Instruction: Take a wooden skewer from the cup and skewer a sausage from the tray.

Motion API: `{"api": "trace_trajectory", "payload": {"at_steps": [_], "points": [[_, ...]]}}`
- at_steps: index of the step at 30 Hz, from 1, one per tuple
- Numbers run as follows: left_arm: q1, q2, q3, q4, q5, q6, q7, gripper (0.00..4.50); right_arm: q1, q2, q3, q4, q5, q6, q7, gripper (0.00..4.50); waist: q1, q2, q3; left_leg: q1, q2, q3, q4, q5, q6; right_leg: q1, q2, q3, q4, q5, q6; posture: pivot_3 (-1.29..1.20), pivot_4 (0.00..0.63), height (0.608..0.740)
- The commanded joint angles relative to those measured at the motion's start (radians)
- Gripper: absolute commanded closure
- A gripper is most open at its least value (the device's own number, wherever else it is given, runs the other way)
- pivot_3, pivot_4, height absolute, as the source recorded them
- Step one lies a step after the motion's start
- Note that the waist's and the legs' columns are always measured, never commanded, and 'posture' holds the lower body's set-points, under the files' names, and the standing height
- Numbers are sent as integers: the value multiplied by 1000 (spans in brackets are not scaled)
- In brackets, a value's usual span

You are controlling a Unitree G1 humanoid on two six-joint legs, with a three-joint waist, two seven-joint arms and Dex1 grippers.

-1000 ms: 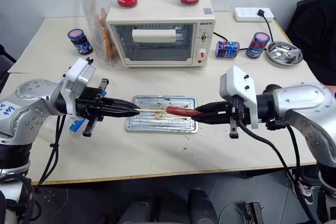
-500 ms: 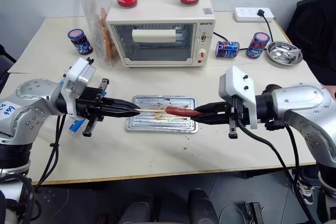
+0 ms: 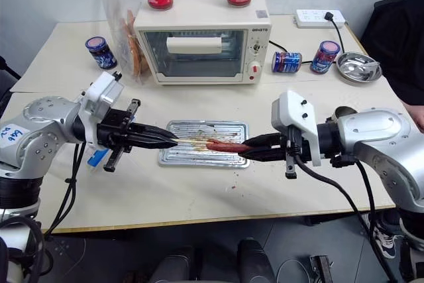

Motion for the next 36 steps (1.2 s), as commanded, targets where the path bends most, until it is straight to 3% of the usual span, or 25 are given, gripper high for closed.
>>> {"api": "trace_trajectory", "payload": {"at_steps": [1,33,34,36], "points": [[2,-5,0,-21,5,-14,-10,4500,-22,3,-19,-5,28,6,-13,4097,1,0,0,0,0,0,0,0,0,0,0,0,0,0,0,0,150,740],[-31,-71,-49,23,61,-47,-33,4500,-85,45,34,-26,68,53,-48,4097,0,0,0,0,0,0,0,0,0,0,0,0,1,0,0,0,150,740],[-23,-68,-44,21,61,-46,-30,4500,-80,41,32,-25,71,63,-50,3557,0,0,0,0,0,0,0,0,0,0,0,0,1,0,0,0,150,740],[-8,-64,-31,17,60,-42,-19,4500,-71,36,25,-24,84,78,-55,3260,0,0,0,0,0,0,0,0,0,0,0,0,1,0,0,0,150,740]]}}
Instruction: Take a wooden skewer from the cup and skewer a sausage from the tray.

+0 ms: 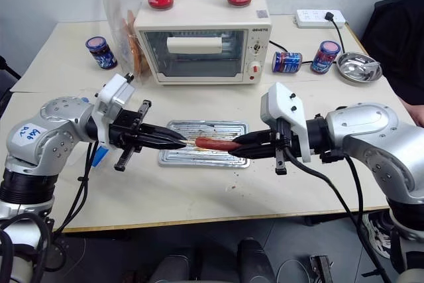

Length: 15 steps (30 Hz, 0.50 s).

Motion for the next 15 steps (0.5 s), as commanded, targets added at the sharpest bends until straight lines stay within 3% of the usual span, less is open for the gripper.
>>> {"api": "trace_trajectory", "payload": {"at_steps": [1,7,13,15], "points": [[30,11,21,-28,0,1,16,4500,1,-8,-30,-29,30,13,-13,2932,-1,0,0,0,0,0,0,0,0,0,0,0,0,0,0,0,150,740],[141,41,126,-90,-29,23,104,4500,35,-18,-67,-16,8,11,-70,1391,0,0,0,0,0,0,0,0,0,0,0,0,0,0,0,0,150,740],[304,72,307,-205,-79,74,230,4500,-9,6,-108,48,50,33,-102,1391,-2,0,0,0,0,0,0,0,0,0,0,0,0,0,0,0,150,740],[360,74,381,-242,-103,98,279,4500,-36,24,-114,75,70,49,-119,1068,-3,0,0,0,0,0,-1,0,0,0,0,1,0,0,0,0,150,740]]}}
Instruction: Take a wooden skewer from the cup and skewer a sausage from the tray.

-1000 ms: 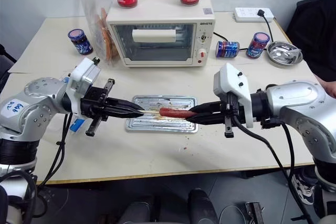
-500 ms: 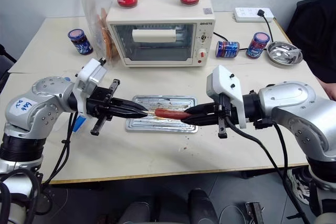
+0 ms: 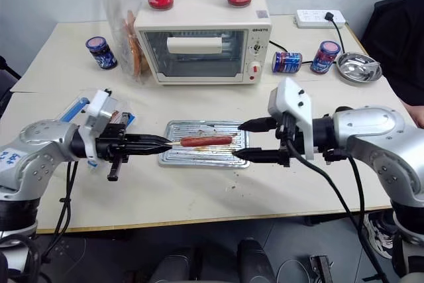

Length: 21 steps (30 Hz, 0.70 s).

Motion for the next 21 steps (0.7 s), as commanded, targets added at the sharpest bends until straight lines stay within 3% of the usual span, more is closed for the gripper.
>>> {"api": "trace_trajectory", "payload": {"at_steps": [1,5,12,21], "points": [[78,14,150,-86,-52,32,89,4500,-52,26,-41,25,48,16,-18,992,2,0,0,0,0,0,0,0,0,0,0,0,-1,0,0,0,150,740],[231,-37,333,-144,-28,35,255,4500,-93,74,3,61,10,-15,-26,71,0,0,0,1,1,1,-2,0,0,0,0,1,-1,0,0,0,150,740],[346,-129,526,-141,46,-6,516,4500,-128,131,41,98,-2,-29,-10,71,18,-1,0,1,0,0,0,0,1,1,0,0,-1,0,0,0,150,740],[413,-197,524,-96,145,-72,662,4500,-157,171,70,124,-31,-37,3,71,26,-1,0,1,0,0,0,0,1,1,0,0,-1,0,0,0,150,740]]}}
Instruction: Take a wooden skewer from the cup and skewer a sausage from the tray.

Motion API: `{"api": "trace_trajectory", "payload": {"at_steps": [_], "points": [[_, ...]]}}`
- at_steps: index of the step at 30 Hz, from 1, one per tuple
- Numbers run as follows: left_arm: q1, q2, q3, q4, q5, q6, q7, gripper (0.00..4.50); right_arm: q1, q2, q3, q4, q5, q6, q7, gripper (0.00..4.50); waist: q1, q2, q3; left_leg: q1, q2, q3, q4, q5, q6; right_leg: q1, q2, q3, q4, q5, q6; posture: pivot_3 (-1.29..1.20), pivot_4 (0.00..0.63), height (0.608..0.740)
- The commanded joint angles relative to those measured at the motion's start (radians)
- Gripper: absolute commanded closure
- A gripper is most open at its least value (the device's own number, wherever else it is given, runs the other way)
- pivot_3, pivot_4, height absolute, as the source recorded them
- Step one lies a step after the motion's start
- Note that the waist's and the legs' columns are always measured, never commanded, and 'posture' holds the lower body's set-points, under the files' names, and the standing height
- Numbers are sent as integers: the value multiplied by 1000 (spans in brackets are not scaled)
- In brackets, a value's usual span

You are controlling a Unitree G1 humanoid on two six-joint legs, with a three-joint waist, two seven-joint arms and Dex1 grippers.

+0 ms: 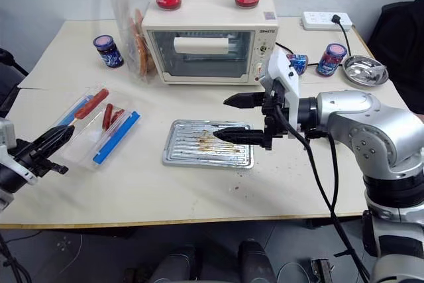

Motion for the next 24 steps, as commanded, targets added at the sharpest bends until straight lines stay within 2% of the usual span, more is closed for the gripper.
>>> {"api": "trace_trajectory", "payload": {"at_steps": [1,6,7,9,12,15,17,21,24], "points": [[-1,-13,4,10,33,-46,47,4500,-32,11,-1,-4,-7,-23,11,71,0,0,0,0,0,0,0,0,0,0,0,0,0,0,0,0,150,740],[-82,14,-53,117,67,-81,54,4500,-36,23,2,0,-12,-22,6,71,1,0,0,0,0,0,0,0,0,0,0,0,0,0,0,0,150,740],[-95,18,-58,134,68,-84,53,4062,-36,24,1,0,-13,-22,5,0,1,0,0,0,0,0,0,0,0,0,0,0,0,0,0,0,150,740],[-104,29,-59,143,66,-89,42,3802,-37,26,2,4,-17,-23,7,0,0,0,0,0,0,0,0,0,0,0,0,-1,0,0,0,0,150,740],[-88,42,-30,124,52,-85,36,3086,-42,28,1,18,-23,-28,13,0,-7,0,0,0,0,1,-1,-1,0,0,0,0,-1,0,0,0,150,740],[-15,37,92,67,-28,-46,17,2440,-45,31,4,34,-31,-35,23,0,-18,0,0,0,0,1,-3,-1,0,-1,0,0,-3,0,0,0,150,740],[33,35,156,34,-80,-18,3,2440,-43,31,6,38,-35,-39,30,0,-25,0,0,0,1,0,-3,-1,0,-1,0,0,-4,0,0,0,150,740],[223,36,372,-48,-223,62,-71,2440,-35,34,13,49,-45,-49,52,0,-31,0,0,0,1,1,-4,-2,1,0,0,0,-6,0,0,0,150,740],[296,42,441,-62,-263,70,-80,2440,-30,43,20,61,-53,-59,59,0,-27,0,0,0,1,1,-4,-3,1,0,0,0,-6,0,-1,0,150,740]]}}
